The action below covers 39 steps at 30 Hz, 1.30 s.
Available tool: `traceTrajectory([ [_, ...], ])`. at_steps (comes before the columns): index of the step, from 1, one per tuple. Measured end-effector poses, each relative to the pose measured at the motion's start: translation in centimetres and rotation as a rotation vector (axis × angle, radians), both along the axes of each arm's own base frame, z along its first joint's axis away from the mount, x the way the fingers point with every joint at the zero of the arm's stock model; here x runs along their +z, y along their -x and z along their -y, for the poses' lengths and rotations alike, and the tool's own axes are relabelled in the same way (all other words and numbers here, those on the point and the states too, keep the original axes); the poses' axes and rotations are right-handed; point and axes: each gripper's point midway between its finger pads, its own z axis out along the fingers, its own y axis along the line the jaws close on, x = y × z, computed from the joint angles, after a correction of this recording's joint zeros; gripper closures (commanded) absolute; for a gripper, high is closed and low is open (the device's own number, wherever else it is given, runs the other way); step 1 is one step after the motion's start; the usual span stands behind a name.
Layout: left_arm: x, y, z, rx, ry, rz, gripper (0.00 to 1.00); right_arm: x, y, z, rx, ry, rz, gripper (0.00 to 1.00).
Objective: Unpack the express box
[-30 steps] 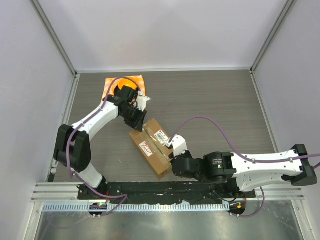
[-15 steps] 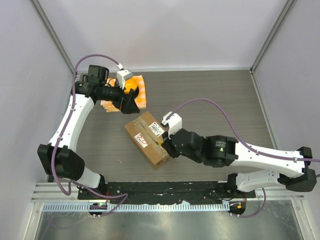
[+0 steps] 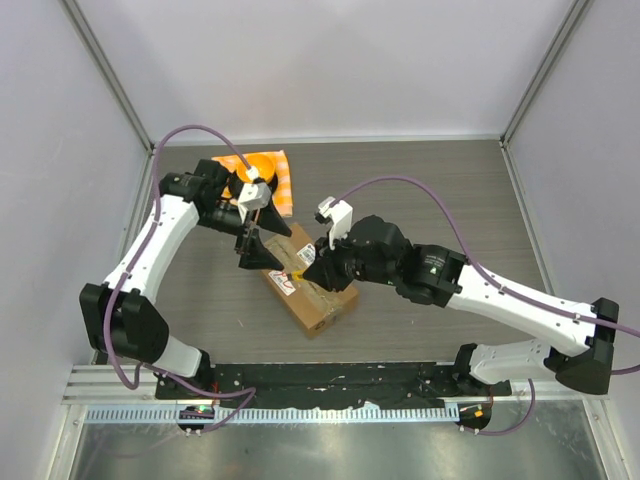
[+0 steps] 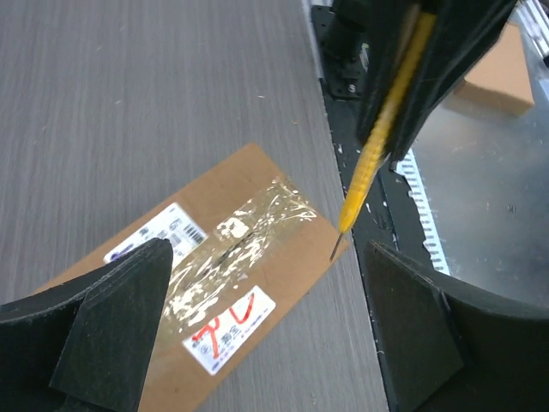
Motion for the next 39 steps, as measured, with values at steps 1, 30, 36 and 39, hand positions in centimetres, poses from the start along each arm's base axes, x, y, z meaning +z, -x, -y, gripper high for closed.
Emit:
traceTrajectory([
  [1, 0.0, 0.4, 0.3, -0.021, 0.009, 0.011, 0.02, -0.1, -0.1, -0.3, 0.013, -0.004, -0.006, 0.99],
  [30, -2.0, 3.8, 3.4, -0.182, -0.03, -0.059, 1.0, 1.2, -2.2, -0.5, 0.11, 0.065, 0.1, 0.98],
  [36, -1.8, 3.9, 3.4, -0.18, -0.027, -0.076, 1.0, 1.3, -2.8, -0.3, 0.086, 0.058, 0.117, 0.4],
  [39, -1.5, 3.4, 3.7, -0.166, -0.006, -0.126, 1.0, 1.0, -3.0, 0.2, 0.062, 0.03, 0.126, 0.24],
])
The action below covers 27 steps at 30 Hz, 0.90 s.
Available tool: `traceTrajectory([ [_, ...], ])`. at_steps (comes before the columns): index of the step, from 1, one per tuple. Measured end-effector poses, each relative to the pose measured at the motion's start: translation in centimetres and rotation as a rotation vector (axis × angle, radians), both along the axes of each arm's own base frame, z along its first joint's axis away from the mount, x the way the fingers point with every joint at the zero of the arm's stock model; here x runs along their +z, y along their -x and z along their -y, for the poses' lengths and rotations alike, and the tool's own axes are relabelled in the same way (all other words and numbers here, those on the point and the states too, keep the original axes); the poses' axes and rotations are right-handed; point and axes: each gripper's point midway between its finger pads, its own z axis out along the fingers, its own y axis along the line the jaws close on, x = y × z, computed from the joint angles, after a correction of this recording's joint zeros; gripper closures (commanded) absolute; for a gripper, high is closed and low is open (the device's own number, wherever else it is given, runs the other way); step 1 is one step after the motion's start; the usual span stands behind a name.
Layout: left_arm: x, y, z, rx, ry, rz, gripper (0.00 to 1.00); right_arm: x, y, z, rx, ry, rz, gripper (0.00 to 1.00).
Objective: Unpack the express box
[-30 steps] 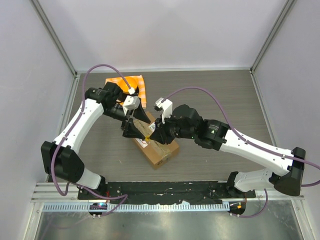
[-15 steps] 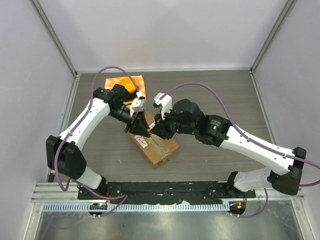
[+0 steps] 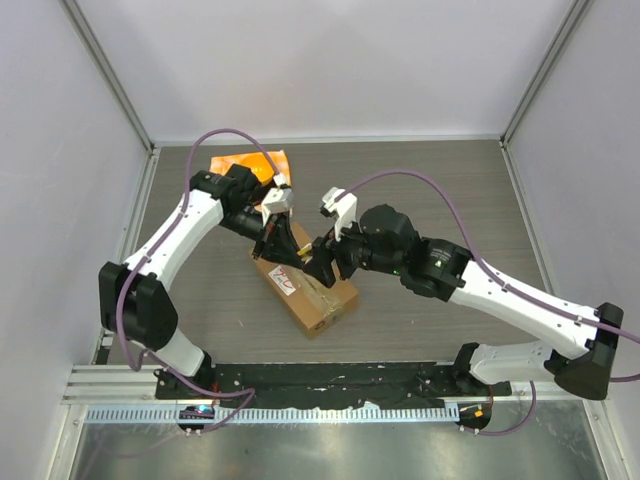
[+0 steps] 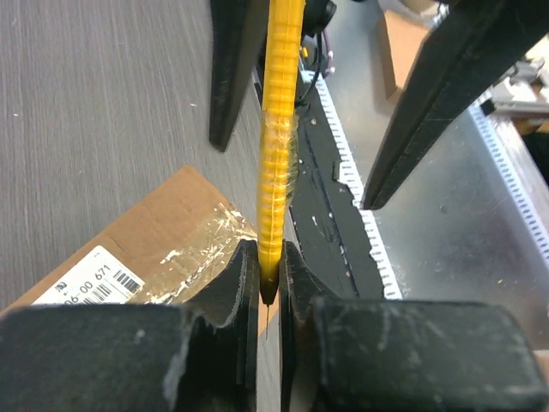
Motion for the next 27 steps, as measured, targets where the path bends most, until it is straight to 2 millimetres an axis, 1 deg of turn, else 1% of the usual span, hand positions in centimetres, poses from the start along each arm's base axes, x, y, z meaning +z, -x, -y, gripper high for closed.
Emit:
traceTrajectory([
  [3, 0.4, -1.2, 0.0, 0.033, 0.02, -0.049, 1.0, -0.3, 0.6, 0.7, -0.014, -0.055, -0.001, 0.16],
  [6, 1.5, -2.4, -0.2, 0.067, 0.054, -0.076, 1.0, 0.4, 0.8, 1.4, -0.031, -0.134, 0.018, 0.16],
  [8, 2.5, -2.8, -0.3, 0.081, 0.081, -0.08, 1.0, 1.0, 1.0, 1.8, -0.036, -0.179, 0.025, 0.17],
  [10, 3.2, -3.1, -0.3, 0.089, 0.101, -0.076, 1.0, 2.1, 0.8, 1.6, -0.035, -0.223, 0.039, 0.18],
  [14, 3.7, -2.9, -0.3, 0.089, 0.114, -0.091, 1.0, 3.3, 0.0, 0.9, -0.027, -0.281, 0.058, 0.19],
  [19, 3.7, -2.5, -0.4, 0.089, 0.117, -0.101, 1.0, 4.6, -1.5, 0.0, -0.02, -0.353, 0.078, 0.22],
  [25, 4.1, -1.9, -0.6, 0.089, 0.12, -0.095, 1.0, 4.4, -2.3, -1.0, 0.005, -0.376, 0.065, 0.27],
  [27, 4.4, -1.6, -0.6, 0.089, 0.124, -0.091, 1.0, 4.3, -2.3, -1.3, 0.016, -0.381, 0.061, 0.33],
])
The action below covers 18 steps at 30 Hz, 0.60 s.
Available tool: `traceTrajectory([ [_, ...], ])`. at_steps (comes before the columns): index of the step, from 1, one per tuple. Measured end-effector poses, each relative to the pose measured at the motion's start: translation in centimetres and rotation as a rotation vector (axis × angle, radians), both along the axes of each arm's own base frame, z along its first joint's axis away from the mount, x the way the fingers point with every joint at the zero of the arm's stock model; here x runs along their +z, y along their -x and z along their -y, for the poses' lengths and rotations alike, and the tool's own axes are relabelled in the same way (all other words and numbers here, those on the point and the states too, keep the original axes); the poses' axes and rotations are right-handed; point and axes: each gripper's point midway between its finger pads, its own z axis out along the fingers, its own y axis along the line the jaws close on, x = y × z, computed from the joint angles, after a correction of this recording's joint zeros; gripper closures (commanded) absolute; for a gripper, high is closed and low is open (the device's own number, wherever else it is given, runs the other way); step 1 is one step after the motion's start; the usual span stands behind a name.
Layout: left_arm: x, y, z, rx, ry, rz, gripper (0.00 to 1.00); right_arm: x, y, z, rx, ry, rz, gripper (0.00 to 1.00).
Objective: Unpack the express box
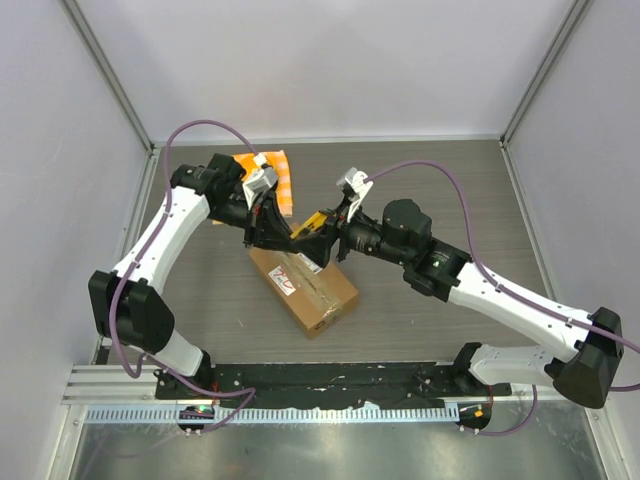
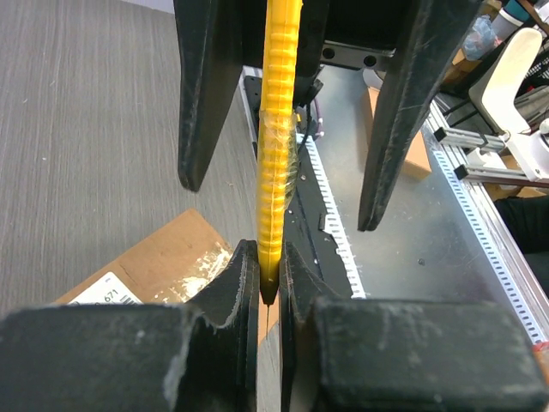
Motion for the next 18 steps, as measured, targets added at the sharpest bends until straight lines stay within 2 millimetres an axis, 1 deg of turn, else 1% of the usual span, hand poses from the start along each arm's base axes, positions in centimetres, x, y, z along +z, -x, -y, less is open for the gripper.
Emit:
traceTrajectory([
  [1, 0.1, 0.1, 0.0, 0.0, 0.002, 0.001, 1.0, 0.0, 0.0, -0.1, 0.006, -0.001, 0.0, 0.37],
  [2, 0.2, 0.2, 0.0, 0.0, 0.005, 0.003, 1.0, 0.0, 0.1, -0.3, 0.012, -0.002, -0.002, 0.44],
  [5, 0.3, 0.3, -0.1, 0.0, 0.006, 0.004, 1.0, 0.1, 0.0, -0.7, 0.026, -0.008, -0.004, 0.57],
  [10, 0.2, 0.4, -0.1, 0.0, 0.004, -0.004, 1.0, 0.2, -0.1, -1.2, 0.039, -0.028, -0.01, 0.7],
  [11, 0.2, 0.4, -0.1, 0.0, 0.005, -0.005, 1.0, 0.3, -0.2, -1.3, 0.04, -0.033, -0.011, 0.77],
  [13, 0.2, 0.4, -0.1, 0.0, 0.004, -0.005, 1.0, 0.3, -0.3, -1.5, 0.046, -0.045, -0.018, 0.86],
  [14, 0.2, 0.4, -0.1, 0.001, 0.003, -0.005, 0.99, 0.3, -0.4, -1.6, 0.047, -0.045, -0.017, 0.94],
  [15, 0.3, 0.4, -0.1, 0.002, 0.004, -0.008, 0.76, 0.3, -0.4, -1.6, 0.047, -0.049, -0.018, 0.98],
  [16, 0.3, 0.4, -0.1, 0.003, 0.004, -0.009, 0.59, 0.4, -0.4, -1.6, 0.047, -0.053, -0.021, 0.99],
  [17, 0.3, 0.4, -0.1, 0.003, 0.004, -0.014, 0.47, 0.4, -0.4, -1.6, 0.047, -0.053, -0.022, 0.99],
  [18, 0.3, 0.4, -0.1, 0.004, 0.003, -0.017, 0.29, 0.4, -0.5, -1.6, 0.041, -0.054, -0.024, 0.99],
])
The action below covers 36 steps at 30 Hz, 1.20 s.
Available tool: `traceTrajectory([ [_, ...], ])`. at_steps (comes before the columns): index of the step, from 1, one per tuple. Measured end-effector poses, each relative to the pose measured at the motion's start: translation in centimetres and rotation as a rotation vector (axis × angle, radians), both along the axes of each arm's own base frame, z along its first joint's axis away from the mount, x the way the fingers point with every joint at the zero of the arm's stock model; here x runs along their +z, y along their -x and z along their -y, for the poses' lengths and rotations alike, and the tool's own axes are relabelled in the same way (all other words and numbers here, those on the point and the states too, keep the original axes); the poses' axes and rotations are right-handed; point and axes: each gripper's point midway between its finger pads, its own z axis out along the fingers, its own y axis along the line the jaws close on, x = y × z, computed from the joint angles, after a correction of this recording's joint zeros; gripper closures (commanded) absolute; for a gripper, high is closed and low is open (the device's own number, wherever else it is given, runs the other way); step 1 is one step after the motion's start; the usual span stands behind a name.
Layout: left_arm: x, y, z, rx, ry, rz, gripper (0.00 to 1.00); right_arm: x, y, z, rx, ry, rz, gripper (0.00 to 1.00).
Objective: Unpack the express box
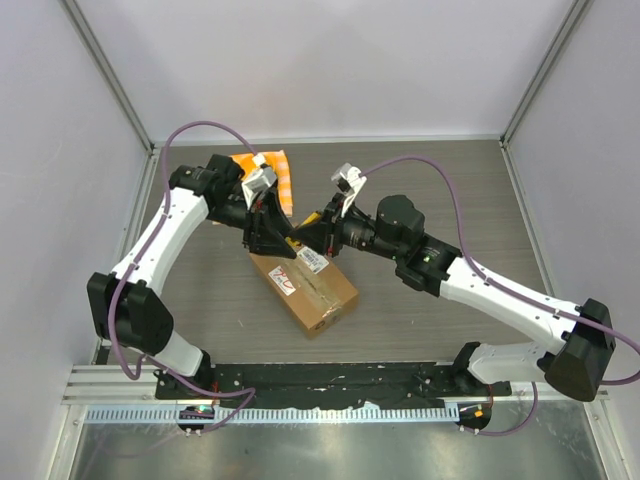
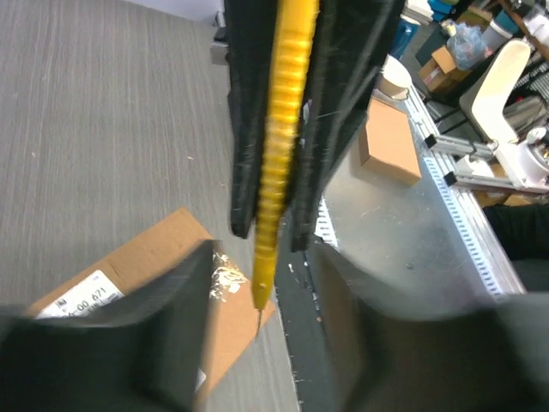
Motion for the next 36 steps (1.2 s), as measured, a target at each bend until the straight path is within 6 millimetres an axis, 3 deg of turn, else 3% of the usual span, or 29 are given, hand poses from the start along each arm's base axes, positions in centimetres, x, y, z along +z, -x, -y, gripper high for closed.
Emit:
traceTrajectory([
  [2, 0.0, -0.1, -0.1, 0.004, -0.001, -0.011, 0.01, -0.2, -0.3, 0.1, -0.017, 0.008, -0.003, 0.99],
  [3, 0.0, -0.3, -0.2, 0.01, -0.006, -0.012, 0.0, -0.5, -0.4, 0.3, -0.029, 0.018, -0.006, 0.99],
  [7, -1.5, -3.2, -2.0, 0.103, -0.061, -0.044, 0.0, -1.8, -0.9, 1.6, -0.093, 0.077, -0.011, 0.99],
  [10, -4.3, -6.5, -4.8, 0.219, -0.141, -0.14, 0.0, -3.0, -0.6, 3.3, -0.133, 0.124, -0.014, 0.99],
  [13, -7.8, -8.5, -7.3, 0.355, -0.276, -0.289, 0.0, -4.1, -0.5, 4.1, -0.15, 0.165, -0.021, 0.99],
  [16, -10.7, -8.4, -8.1, 0.463, -0.47, -0.346, 0.0, -5.1, -0.4, 4.4, -0.153, 0.205, -0.029, 0.99],
  [22, -9.6, -9.3, -6.4, 0.566, -0.607, -0.268, 0.0, -7.0, -0.5, 4.7, -0.175, 0.267, -0.03, 0.99],
  [27, -12.0, -11.2, -8.6, 0.681, -0.72, -0.245, 0.04, -9.2, -1.2, 3.8, -0.191, 0.313, -0.029, 0.99],
  [33, -17.2, -11.5, -11.5, 0.765, -0.879, -0.211, 0.1, -13.0, -2.5, 2.8, -0.223, 0.379, -0.031, 0.99],
  [36, -18.1, -11.6, -12.4, 0.785, -0.92, -0.185, 0.17, -13.6, -3.3, 2.1, -0.238, 0.381, -0.01, 0.99],
])
